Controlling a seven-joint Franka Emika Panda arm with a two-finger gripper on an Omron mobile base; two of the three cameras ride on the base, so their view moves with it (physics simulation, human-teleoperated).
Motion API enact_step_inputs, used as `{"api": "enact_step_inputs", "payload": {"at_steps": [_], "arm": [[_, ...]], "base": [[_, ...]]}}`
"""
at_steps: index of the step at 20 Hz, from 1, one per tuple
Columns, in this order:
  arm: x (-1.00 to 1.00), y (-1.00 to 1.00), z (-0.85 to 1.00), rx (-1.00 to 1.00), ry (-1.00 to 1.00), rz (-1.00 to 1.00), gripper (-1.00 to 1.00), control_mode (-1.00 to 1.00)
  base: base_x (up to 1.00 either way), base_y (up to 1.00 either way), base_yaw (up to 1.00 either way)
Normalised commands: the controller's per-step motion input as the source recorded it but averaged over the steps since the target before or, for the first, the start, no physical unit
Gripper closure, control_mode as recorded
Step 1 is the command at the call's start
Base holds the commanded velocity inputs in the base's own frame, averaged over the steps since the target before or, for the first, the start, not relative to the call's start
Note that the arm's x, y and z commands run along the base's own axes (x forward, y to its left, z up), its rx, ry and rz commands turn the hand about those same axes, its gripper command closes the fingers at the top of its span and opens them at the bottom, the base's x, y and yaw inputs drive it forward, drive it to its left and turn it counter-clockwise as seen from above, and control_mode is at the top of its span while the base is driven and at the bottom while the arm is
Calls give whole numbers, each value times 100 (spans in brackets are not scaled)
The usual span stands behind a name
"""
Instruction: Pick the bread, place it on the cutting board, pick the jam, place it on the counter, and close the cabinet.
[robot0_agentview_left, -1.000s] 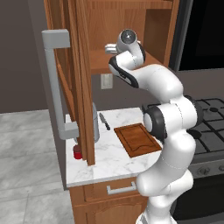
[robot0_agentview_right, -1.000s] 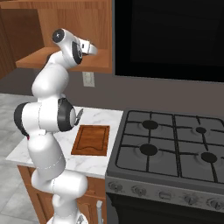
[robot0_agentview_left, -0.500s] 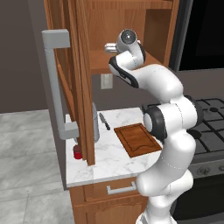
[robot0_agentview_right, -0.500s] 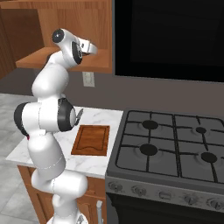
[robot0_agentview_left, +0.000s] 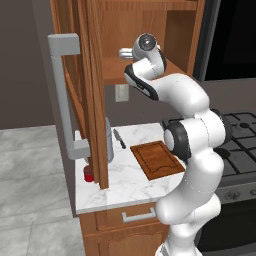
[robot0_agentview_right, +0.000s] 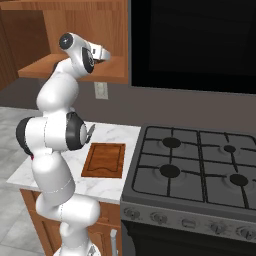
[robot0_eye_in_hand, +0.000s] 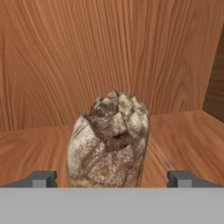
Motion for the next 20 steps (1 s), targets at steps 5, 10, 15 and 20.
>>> {"api": "enact_step_inputs", "payload": {"at_steps": [5, 10, 15, 20], "arm": [[25, 0, -1, 0, 0, 0, -100, -100], [24, 0, -8, -1, 0, 0, 100, -100], [3, 0, -5, 0, 0, 0, 100, -100], [0, 0, 0, 0, 0, 0, 100, -100]], "base": [[0, 0, 0], [0, 0, 0], [0, 0, 0], [0, 0, 0]]}}
